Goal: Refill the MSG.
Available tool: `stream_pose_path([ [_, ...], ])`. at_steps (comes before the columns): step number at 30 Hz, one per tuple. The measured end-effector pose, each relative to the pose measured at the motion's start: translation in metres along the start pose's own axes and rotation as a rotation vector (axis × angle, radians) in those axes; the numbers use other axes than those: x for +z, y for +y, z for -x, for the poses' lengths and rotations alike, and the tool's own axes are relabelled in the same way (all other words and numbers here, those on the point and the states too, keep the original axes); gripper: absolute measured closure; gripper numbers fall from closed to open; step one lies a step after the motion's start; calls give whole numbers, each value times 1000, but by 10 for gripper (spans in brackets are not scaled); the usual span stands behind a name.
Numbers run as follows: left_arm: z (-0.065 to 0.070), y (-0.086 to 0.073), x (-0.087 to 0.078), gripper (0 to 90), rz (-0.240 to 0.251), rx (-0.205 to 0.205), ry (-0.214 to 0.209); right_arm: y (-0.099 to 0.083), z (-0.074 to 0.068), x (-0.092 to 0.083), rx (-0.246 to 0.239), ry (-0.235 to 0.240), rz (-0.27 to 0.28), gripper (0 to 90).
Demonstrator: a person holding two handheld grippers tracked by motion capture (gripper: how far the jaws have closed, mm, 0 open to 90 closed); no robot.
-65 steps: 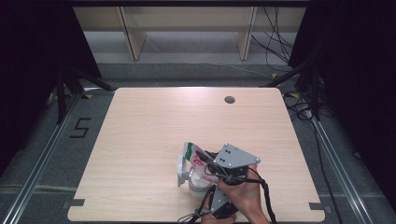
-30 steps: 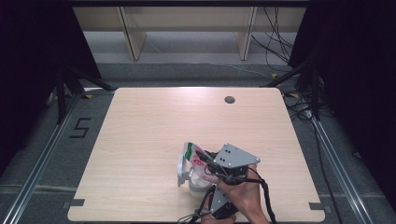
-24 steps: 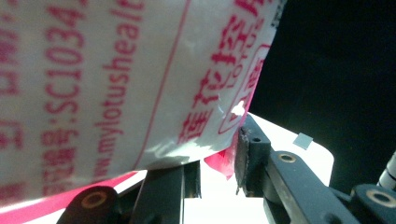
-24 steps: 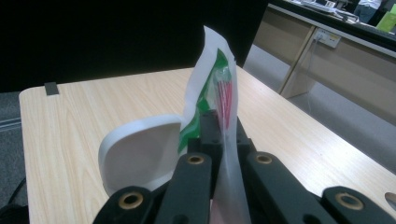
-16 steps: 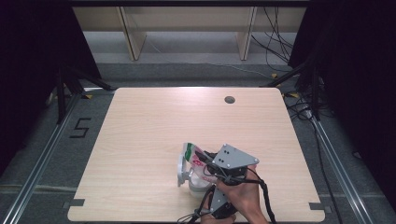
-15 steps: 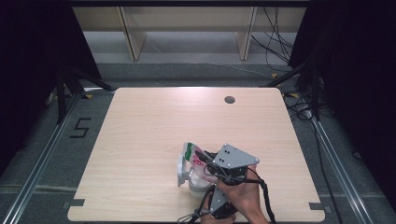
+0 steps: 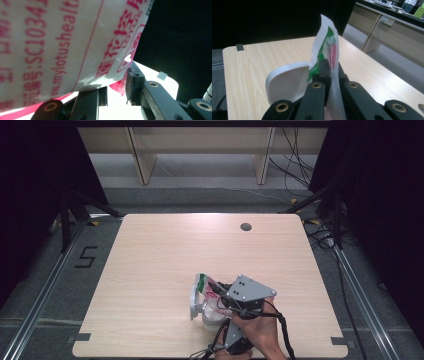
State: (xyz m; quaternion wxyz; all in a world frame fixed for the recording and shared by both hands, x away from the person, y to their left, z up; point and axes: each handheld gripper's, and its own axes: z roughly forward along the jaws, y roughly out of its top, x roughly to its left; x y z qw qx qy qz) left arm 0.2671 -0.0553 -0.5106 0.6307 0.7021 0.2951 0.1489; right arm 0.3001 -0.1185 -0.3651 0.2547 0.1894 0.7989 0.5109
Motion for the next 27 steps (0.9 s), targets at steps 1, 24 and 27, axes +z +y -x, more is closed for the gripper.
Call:
stream_pose_path([
  [1, 0, 0, 0, 739, 1, 0, 3, 0, 0, 0, 4, 8, 1, 900],
  [24, -1, 0, 0, 742, -7, -5, 8, 1, -1, 2, -18, 1, -2, 900],
  [27, -2, 1, 0, 742, -2, -5, -4, 0, 0, 3, -11, -3, -3, 900],
])
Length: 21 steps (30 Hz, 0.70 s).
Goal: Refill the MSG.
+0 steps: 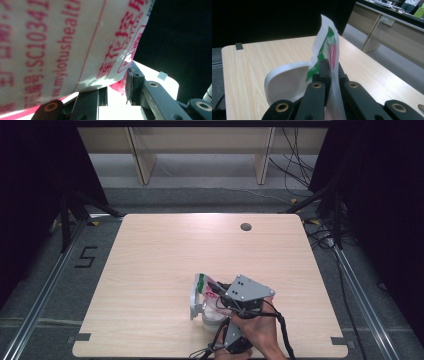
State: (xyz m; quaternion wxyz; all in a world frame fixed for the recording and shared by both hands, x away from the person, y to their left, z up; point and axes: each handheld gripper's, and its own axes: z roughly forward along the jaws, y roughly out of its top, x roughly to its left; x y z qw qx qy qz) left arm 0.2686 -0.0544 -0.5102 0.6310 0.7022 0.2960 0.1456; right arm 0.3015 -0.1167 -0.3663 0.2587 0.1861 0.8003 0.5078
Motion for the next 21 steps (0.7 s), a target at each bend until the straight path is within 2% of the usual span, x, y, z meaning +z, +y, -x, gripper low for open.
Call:
stream_pose_path([
  [2, 1, 1, -2, 742, -7, 7, 18, 2, -1, -2, -1, 4, 3, 900],
  [3, 5, 0, 2, 742, 53, -56, 0, 3, -2, -2, -1, 3, 7, 900],
  [4, 0, 0, -1, 742, -2, 1, 8, 2, -2, -2, -5, -1, 5, 900],
  [5, 0, -1, 1, 741, 6, -3, 8, 1, -2, -1, -5, 5, -3, 900],
  [6, 0, 0, -1, 741, -22, 3, 17, 0, -1, 0, -4, 5, -4, 900],
  [7, 0, 0, 0, 741, -4, 0, 13, 0, 0, 1, -15, 1, 5, 900],
  [8, 0, 0, 0, 741, 2, -1, -2, 1, 0, 0, 0, 7, -2, 900],
  [9, 1, 1, -1, 741, -4, 1, 15, 2, 0, -1, -8, 5, -3, 900],
  [12, 0, -1, 1, 741, 2, -1, -2, 1, -2, 0, -5, -1, -3, 900],
  [16, 1, 1, -2, 742, -11, 7, 13, 1, -1, -1, -7, 6, 0, 900],
  [17, 3, 1, 1, 741, 32, -36, 2, 2, -1, -1, -7, 6, 0, 900],
  [18, 0, 0, 0, 741, 3, 1, 3, 2, -2, -1, -5, 11, 0, 900],
  [20, 0, -1, 1, 741, 14, -3, 10, 1, -2, 0, 2, -2, -1, 900],
  [21, 0, 0, -1, 740, -10, 3, 13, 1, -2, 0, 0, 3, -4, 900],
])
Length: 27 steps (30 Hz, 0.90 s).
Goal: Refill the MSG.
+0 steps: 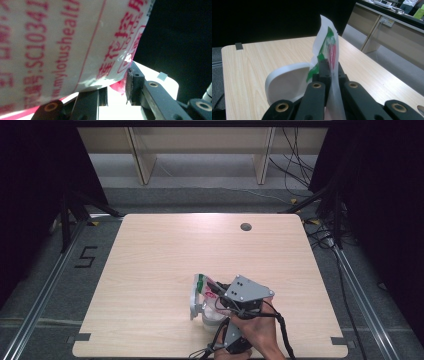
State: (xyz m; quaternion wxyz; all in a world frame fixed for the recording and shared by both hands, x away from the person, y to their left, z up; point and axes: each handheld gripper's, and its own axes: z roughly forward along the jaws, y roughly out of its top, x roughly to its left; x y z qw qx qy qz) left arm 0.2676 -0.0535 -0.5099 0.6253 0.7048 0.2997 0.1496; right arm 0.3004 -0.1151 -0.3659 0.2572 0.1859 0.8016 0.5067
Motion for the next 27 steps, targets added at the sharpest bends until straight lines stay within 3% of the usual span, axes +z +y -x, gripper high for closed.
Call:
stream_pose_path([
  [1, 0, 0, 1, 740, 13, -3, -14, 0, 0, 0, -6, -3, 3, 900],
  [2, 3, 0, 3, 740, 47, -33, -28, 1, -1, -1, -4, 3, 1, 900],
  [3, 7, 1, 5, 741, 89, -93, -23, 2, -1, -2, -6, -1, 0, 900],
  [4, 7, 0, 7, 741, 106, -113, -24, 2, -2, -1, -12, -3, -1, 900],
  [5, 5, -1, 7, 741, 95, -85, -21, 1, -2, 0, -9, -5, -7, 900],
  [6, 0, -1, 2, 740, 20, -6, -4, 0, -1, 1, -9, 4, -6, 900],
  [8, 2, 0, 2, 740, 36, -19, 3, 0, 0, 0, -9, -1, 0, 900],
  [9, 1, 0, 1, 740, 15, 8, -4, 1, -1, 0, -7, -1, 4, 900],
  [11, 7, 0, 6, 741, 97, -101, -21, 2, -1, -1, -11, -3, 5, 900],
  [12, 8, 0, 8, 741, 116, -122, -17, 1, -2, 0, -3, 0, -5, 900],
  [13, 1, 0, 1, 741, 21, -24, 11, 0, -1, 1, -11, 4, -4, 900],
  [14, 2, 0, 1, 741, 27, -26, -5, 0, -1, 1, -13, 0, -4, 900],
  [15, 4, 0, 4, 741, 75, -70, -30, 0, -1, 1, -13, -3, -5, 900],
  [16, 7, 0, 5, 741, 96, -93, -30, 1, -1, 0, -7, -4, -1, 900],
  [17, 6, 0, 5, 741, 86, -88, -20, 1, -2, -1, -7, 6, -2, 900],
  [18, 8, -1, 8, 741, 123, -130, -14, 1, -2, 0, -2, 1, -5, 900],
  [19, 0, 0, 0, 741, -8, 7, 5, 0, -1, 1, -11, 7, -3, 900],
  [22, 1, 0, 1, 741, 32, -16, -15, 1, -1, 0, -6, 0, 7, 900],
  [23, 6, 1, 3, 741, 78, -77, -17, 1, -1, -1, -8, 5, 1, 900],
  [24, 7, 0, 5, 741, 101, -109, -19, 2, -2, 0, -10, -5, 2, 900],
  [26, 4, 0, 2, 741, 51, -60, -10, 1, -2, 1, -9, 1, 1, 900],
  [27, 3, 0, 2, 741, 47, -55, -9, 0, -1, 2, -9, 2, 0, 900],
])
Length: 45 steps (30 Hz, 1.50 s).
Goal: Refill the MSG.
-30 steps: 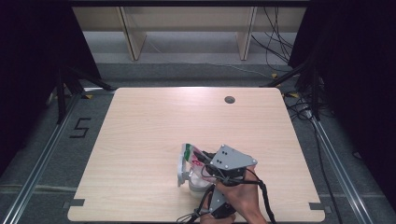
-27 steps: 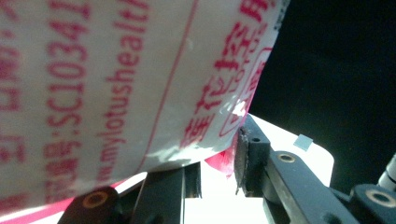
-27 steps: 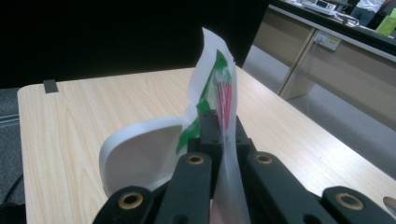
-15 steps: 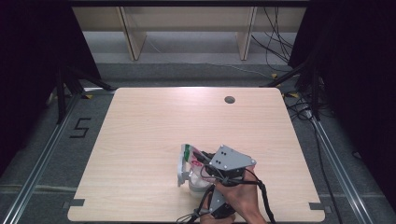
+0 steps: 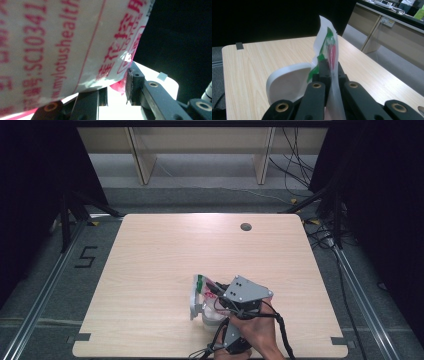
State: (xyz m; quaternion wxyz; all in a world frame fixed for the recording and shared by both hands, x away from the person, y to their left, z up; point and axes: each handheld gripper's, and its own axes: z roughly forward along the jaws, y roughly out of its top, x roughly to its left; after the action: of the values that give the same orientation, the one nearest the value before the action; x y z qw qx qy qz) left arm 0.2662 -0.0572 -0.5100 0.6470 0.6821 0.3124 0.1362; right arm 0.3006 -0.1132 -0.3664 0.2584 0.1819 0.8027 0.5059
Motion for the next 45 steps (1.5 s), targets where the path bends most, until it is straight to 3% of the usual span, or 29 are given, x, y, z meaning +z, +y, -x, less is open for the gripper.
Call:
stream_pose_path([
  [1, -3, 1, -3, 741, -50, 55, 14, 0, 1, -1, -3, 1, -4, 900],
  [2, -2, 1, -3, 741, -31, 36, 11, 0, 0, -1, 1, -4, 4, 900],
  [3, 2, 0, 1, 741, 28, -28, -5, 1, -1, -2, 10, 1, 6, 900],
  [4, 4, 0, 2, 741, 47, -53, -7, 1, -1, -2, 1, -2, 3, 900],
  [6, 0, -1, 2, 741, 22, -11, -19, 0, 0, 0, 1, 3, 0, 900],
  [7, 1, 0, 0, 741, 12, -11, -1, 0, 1, 0, -4, 4, 0, 900],
  [9, 2, 0, 1, 741, 27, -23, -9, 1, -1, -2, 14, 4, 1, 900],
  [10, 2, 0, 1, 741, 33, -32, -10, 1, -1, -2, -1, -6, 4, 900],
  [13, 0, -1, 1, 741, 21, -17, -11, -1, 0, 1, -2, -9, -2, 900],
  [14, 0, -1, 2, 741, 29, -20, -18, 0, -1, 0, 18, 4, -1, 900],
  [17, 2, 0, 1, 741, 25, -25, -3, 1, -1, -1, -2, 3, 3, 900],
  [18, 1, -1, 2, 740, 33, -29, -20, 1, -1, 0, -1, 3, -2, 900],
  [28, -1, -2, 2, 742, 22, -14, -16, -1, -1, 1, 1, 9, -4, 900],
  [30, 1, -1, 2, 742, 46, -32, -21, 0, -1, 0, 6, 9, 2, 900],
  [31, 2, 0, 1, 741, 32, -30, -7, 1, -1, -1, -1, 7, 1, 900],
  [33, 0, -2, 2, 741, 37, -28, -19, 0, -1, 0, -9, -3, -4, 900],
  [37, 0, -1, -1, 742, 0, -6, 3, -1, -3, 0, 19, 4, -5, 900],
  [38, 0, 0, 0, 742, 19, -9, -34, 0, -2, 0, -8, 2, 4, 900],
  [39, 1, -1, 0, 742, 23, -19, -6, 1, -3, 0, 8, 11, -3, 900],
  [45, 0, -2, 2, 742, 44, -23, -15, -1, -2, 1, -4, 8, -4, 900],
])
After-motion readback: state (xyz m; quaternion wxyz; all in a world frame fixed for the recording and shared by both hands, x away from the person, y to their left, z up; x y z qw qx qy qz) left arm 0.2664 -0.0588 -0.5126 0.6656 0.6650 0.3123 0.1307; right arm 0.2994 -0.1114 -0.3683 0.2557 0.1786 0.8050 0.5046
